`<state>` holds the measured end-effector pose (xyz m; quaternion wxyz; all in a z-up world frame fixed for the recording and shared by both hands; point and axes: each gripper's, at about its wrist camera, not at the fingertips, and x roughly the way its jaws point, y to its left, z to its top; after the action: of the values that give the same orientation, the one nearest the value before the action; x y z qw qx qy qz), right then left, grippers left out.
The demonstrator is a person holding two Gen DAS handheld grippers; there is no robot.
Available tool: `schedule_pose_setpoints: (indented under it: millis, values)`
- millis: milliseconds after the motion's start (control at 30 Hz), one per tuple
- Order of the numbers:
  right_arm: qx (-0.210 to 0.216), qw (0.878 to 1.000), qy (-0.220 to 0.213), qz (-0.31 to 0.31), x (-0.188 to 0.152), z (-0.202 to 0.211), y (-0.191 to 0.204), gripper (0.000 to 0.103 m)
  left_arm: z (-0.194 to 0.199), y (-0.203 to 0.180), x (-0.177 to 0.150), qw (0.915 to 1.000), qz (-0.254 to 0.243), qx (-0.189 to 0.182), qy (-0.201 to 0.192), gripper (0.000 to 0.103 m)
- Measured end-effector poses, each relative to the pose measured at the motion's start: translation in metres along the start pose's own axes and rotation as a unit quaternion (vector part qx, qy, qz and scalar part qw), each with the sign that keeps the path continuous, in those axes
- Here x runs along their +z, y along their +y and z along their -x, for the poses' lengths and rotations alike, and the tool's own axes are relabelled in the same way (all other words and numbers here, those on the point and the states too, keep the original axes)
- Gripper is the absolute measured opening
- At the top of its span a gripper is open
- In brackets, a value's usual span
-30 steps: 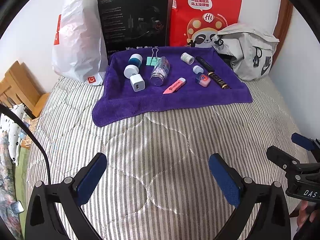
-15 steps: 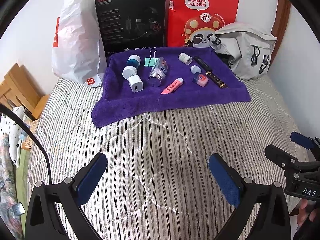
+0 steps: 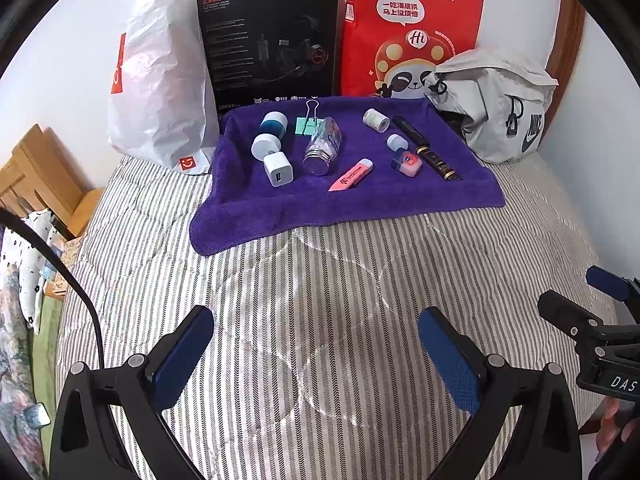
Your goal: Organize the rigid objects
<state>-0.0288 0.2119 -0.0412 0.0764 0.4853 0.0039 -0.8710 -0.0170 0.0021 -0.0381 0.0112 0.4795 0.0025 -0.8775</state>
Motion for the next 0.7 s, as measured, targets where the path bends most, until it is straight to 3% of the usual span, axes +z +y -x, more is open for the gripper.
schedule_pose_setpoints:
  millis: [700]
  values:
    - [-0.006, 1.0, -0.003, 0.0, -0.003, 0.006, 0.0, 0.103, 0.011, 0.005, -0.001, 0.9999, 0.008, 0.0, -0.01, 0.103]
